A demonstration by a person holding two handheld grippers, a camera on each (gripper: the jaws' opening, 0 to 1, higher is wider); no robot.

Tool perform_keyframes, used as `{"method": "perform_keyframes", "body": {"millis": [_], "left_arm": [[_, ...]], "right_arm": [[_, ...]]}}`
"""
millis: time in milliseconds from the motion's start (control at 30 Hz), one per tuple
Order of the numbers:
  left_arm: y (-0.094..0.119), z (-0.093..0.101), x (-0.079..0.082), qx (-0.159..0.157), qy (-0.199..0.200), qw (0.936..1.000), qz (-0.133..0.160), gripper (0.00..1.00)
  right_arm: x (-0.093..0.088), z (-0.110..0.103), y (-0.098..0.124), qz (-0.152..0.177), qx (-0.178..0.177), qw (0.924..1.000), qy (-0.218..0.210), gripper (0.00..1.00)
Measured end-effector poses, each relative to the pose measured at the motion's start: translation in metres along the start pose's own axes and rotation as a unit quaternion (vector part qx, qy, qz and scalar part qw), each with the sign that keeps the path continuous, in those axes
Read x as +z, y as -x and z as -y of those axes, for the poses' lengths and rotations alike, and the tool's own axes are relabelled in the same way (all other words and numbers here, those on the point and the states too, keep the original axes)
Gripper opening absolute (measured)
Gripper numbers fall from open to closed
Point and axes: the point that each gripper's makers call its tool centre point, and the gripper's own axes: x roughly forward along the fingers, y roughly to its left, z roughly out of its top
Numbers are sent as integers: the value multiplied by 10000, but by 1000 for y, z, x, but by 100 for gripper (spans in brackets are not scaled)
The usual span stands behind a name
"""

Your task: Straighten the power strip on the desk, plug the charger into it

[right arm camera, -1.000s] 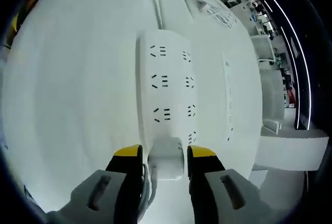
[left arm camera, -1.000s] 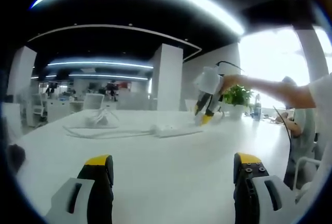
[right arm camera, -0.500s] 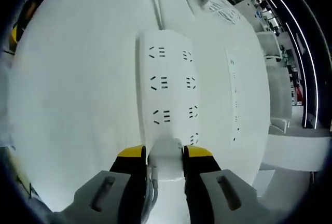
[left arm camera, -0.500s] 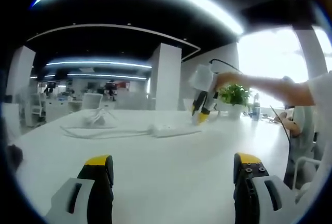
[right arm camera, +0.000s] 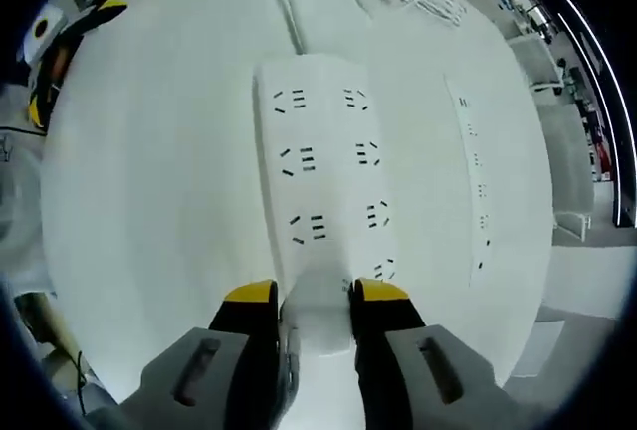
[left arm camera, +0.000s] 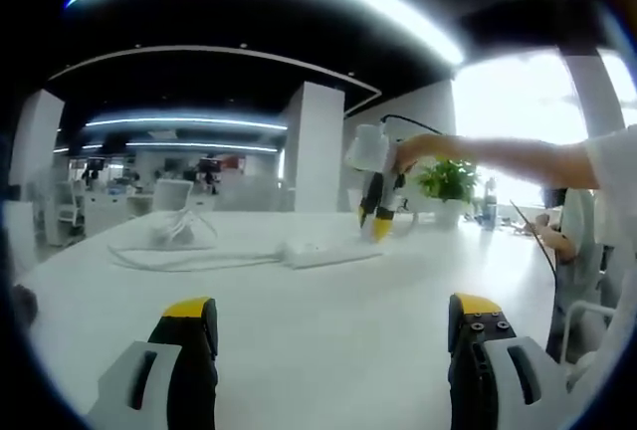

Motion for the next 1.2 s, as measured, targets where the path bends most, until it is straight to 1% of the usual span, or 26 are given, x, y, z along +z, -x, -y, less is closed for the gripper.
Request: {"method": "perform_keyframes", "body": {"millis": [33,67,100,133,167,233,300,367,433,500,567,600,700,900,1200], "left_arm": [[0,1,0,-18,7,10000,12,99],[-1,3,0,-40,17,10000,14,99],[-1,4,0,-60,16,10000,10,99],[-1,4,-1,-62,16,10000,-1,99],[-1,3,-2,-38,29,10000,-5,99],[0,2,-3,-3,71,10000,-26,99],[0,2,-2,3,67,10000,-28,99],[-1,3,1,-6,45,10000,-2,99],[0,5,3,-47,-11,10000,-2,99],[1,5,4,-61,-52,10000,-13,99],[3,3,4,-32,-47,10000,5,99],[3,1,4,-22,-38,10000,11,99],[3,-1,3,3,-26,10000,-14,99],[5,4,1,-77,-22,10000,-6,99],[10,4,2,-62,-24,10000,21,99]], "right_arm": [[1,1,-4,31,2,10000,-11,27],[0,4,-10,-7,-34,10000,12,29],[0,9,-13,-106,-244,9996,-73,29],[3,0,-13,-171,-73,9998,36,29],[4,-3,-13,-177,-111,9997,100,29],[4,-3,-10,-66,-143,9998,92,30],[5,-3,-10,-66,-195,9997,101,30],[5,-2,-10,-141,-327,9989,290,31],[5,-2,-11,-118,-401,9990,186,32],[4,-2,-9,-60,-507,9978,411,33],[6,1,-8,37,-713,9958,571,35],[5,2,-7,54,-761,9957,524,35],[5,4,-3,246,-788,9954,493,35],[5,6,-2,345,-844,9949,437,38],[6,3,3,525,-956,9931,428,43]]}}
